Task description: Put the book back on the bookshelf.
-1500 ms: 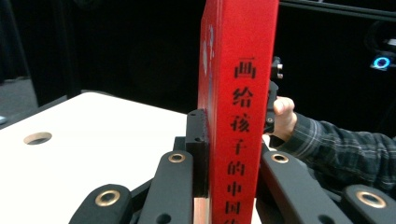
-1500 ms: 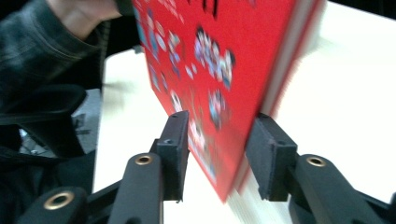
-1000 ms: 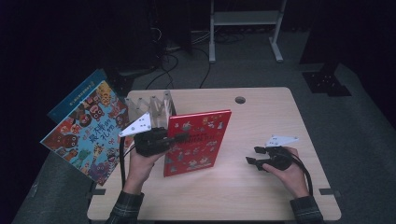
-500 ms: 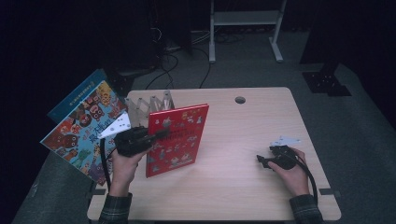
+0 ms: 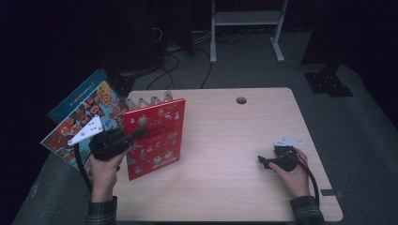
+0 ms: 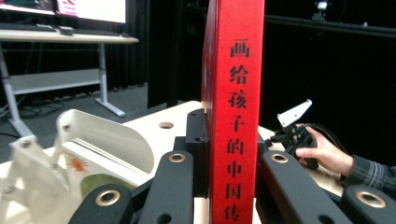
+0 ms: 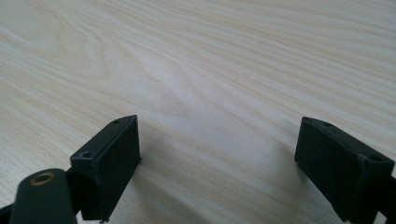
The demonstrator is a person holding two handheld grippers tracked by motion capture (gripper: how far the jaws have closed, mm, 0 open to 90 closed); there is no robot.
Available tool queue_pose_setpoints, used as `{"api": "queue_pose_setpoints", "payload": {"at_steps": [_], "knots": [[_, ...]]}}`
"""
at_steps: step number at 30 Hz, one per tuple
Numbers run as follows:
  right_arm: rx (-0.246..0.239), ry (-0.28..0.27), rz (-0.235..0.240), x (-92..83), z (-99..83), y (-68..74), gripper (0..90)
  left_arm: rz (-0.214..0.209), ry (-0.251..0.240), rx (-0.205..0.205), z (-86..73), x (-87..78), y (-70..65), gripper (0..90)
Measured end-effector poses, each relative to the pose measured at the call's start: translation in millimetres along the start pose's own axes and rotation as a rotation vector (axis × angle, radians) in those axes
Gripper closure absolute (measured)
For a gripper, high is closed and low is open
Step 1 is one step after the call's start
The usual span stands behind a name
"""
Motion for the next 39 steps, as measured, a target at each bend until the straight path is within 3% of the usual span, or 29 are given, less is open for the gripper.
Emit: {"api": "queue_pose_setpoints", "payload": {"at_steps": [8, 18, 23, 39], "knots": [[0.002, 0.000, -0.005, 0.0, 0.0, -0.7, 13.1, 0.085, -0.017, 0.024, 12.5, -34.5, 15.4, 79.6], [0.005, -0.001, -0.008, 0.2, 0.2, -1.2, 13.1, 0.252, -0.028, 0.084, 10.1, -54.1, 40.3, 79.6], [0.004, -0.001, -0.009, 0.4, 0.4, -2.0, 13.1, 0.334, -0.029, 0.144, 2.7, -49.2, 52.6, 79.5], [0.010, 0.000, -0.014, 0.5, 0.4, -3.1, 13.1, 0.439, -0.077, 0.153, -11.3, -9.5, 93.6, 79.5]]}}
Point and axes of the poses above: each handheld gripper's, and its own axes: x roughly forward along the jaws, z roughly out of its top, y roughly to its left, the point moved 7 cm from there along x, roughly forward along the jaws, and after that the axes turned 11 degrees about -y, right-handed, at the moved point
